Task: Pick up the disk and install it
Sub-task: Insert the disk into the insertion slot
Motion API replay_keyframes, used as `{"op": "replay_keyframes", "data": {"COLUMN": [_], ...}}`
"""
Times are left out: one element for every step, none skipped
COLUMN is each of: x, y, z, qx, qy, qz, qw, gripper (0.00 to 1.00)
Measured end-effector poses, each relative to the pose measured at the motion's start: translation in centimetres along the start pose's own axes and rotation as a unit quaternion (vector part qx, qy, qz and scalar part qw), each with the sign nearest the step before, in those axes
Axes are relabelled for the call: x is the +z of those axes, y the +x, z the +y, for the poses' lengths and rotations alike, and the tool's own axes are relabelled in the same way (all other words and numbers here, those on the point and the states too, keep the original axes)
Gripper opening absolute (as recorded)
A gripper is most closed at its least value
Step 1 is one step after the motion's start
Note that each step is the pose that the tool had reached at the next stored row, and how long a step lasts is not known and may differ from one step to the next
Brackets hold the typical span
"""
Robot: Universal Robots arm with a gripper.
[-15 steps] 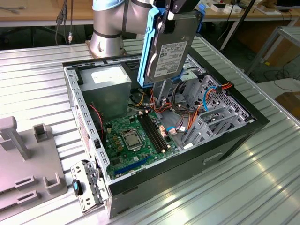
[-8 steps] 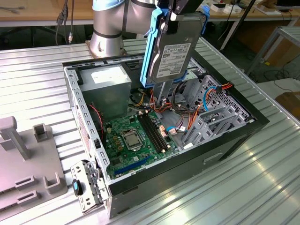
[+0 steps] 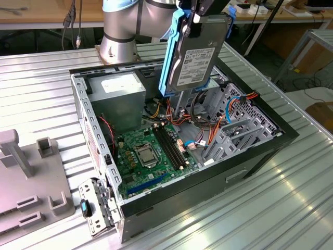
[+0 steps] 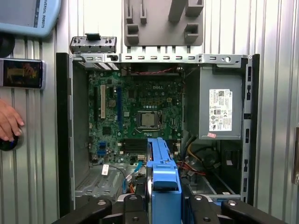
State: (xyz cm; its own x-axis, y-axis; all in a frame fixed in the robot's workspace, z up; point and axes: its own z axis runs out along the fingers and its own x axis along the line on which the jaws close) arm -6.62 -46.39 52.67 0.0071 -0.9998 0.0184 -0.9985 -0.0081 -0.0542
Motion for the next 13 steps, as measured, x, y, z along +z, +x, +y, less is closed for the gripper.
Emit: {"op": "replay_keyframes", "data": {"x": [0.00,0.01,0.02,0.01,0.01,0.01,0.03,0.03,0.04,0.04,0.04,0.05,0.06], "y": [0.02,0.16,0.37,0.48,0.60,0.74,0.95,1.19,1.49,1.75,1.89,2.12,2.29], "z": [-0.06,-0.07,-0.07,-0.07,-0.07,-0.07,-0.06,-0.06,-0.06,-0.06,-0.06,-0.06,-0.06], "qx": [0.000,0.000,0.000,0.000,0.000,0.000,0.000,0.000,0.000,0.000,0.000,0.000,0.000], "qy": [0.0000,0.0000,0.0000,0.0000,0.0000,0.0000,0.0000,0.0000,0.0000,0.0000,0.0000,0.0000,0.0000], "qz": [0.0000,0.0000,0.0000,0.0000,0.0000,0.0001,0.0000,0.0000,-0.0001,-0.0004,-0.0008,-0.0016,-0.0022], "qw": [1.0000,1.0000,1.0000,1.0000,1.0000,1.0000,1.0000,1.0000,1.0000,1.0000,1.0000,1.0000,1.0000], "gripper": [0.37,0.37,0.37,0.37,0.37,0.37,0.37,0.37,0.37,0.37,0.37,0.37,0.37]}}
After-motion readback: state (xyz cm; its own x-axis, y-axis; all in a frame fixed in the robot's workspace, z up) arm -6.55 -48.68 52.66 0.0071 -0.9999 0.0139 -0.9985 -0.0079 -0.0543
